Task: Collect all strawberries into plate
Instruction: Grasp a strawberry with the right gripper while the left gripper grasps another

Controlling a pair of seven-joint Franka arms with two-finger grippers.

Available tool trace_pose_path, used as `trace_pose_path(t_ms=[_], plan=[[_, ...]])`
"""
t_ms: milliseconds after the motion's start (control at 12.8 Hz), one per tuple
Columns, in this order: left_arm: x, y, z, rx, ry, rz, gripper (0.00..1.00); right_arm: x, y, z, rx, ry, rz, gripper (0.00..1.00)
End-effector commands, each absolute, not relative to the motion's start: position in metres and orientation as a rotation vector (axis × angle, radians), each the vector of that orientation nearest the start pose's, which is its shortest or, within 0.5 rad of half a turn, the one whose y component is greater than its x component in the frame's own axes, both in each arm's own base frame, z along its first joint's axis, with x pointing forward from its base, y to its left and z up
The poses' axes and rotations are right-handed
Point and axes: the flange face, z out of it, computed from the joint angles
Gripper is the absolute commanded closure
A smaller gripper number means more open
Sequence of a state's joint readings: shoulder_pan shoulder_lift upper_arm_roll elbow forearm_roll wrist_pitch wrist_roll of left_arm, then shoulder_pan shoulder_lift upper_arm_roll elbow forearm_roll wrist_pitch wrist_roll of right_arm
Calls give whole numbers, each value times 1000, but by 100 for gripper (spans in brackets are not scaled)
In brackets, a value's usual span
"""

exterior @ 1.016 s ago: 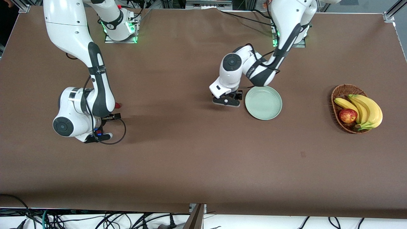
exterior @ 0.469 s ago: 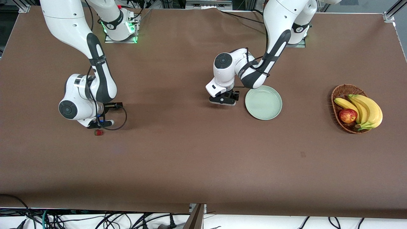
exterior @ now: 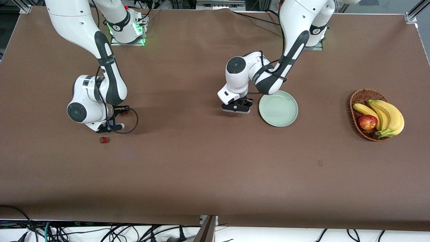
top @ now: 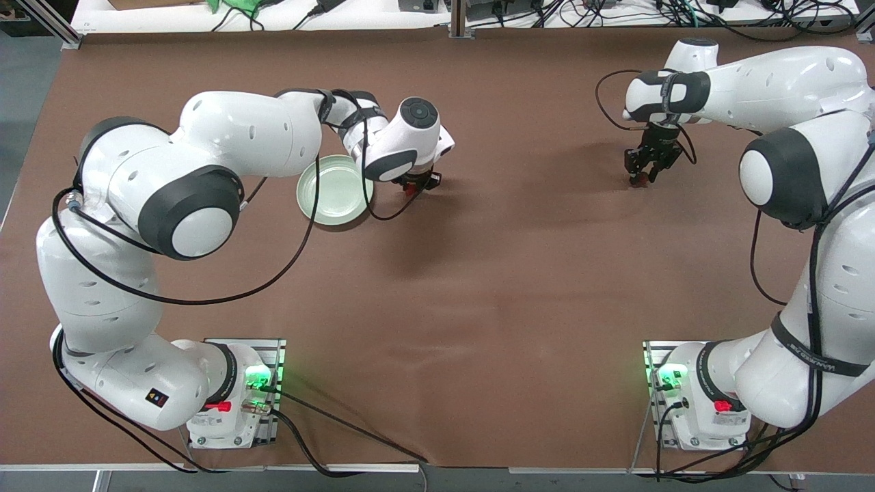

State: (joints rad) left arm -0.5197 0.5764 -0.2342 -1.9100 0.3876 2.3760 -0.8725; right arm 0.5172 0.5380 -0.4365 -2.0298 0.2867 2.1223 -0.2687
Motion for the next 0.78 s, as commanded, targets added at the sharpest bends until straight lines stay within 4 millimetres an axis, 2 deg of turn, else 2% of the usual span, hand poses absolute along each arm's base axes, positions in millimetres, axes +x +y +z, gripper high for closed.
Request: trace_pose_path(t_ms=[0, 156, 312, 391, 469, 547, 703], plan=[[479, -402, 241, -2867, 295, -12, 95, 545, 54, 179, -3047, -244, 541, 54], [502, -377, 267, -2771, 454, 101, 95, 546, 54, 180, -3048, -241, 536, 70], [521, -338, 272, -2715, 580, 215, 91, 554, 63, 187, -3052, -246, 514, 78], [535, -312, 269, -2700, 671, 265, 86, 564, 80, 198, -3053, -283, 472, 80], [547, -286, 265, -2686, 779, 317, 86, 578, 98, 215, -3062, -268, 425, 80], [551, -270, 258, -2672, 850, 356, 86, 586, 126, 229, -3068, -222, 416, 80], [554, -257, 247, -2678, 882, 360, 86, 595, 189, 238, -3080, -151, 392, 80]])
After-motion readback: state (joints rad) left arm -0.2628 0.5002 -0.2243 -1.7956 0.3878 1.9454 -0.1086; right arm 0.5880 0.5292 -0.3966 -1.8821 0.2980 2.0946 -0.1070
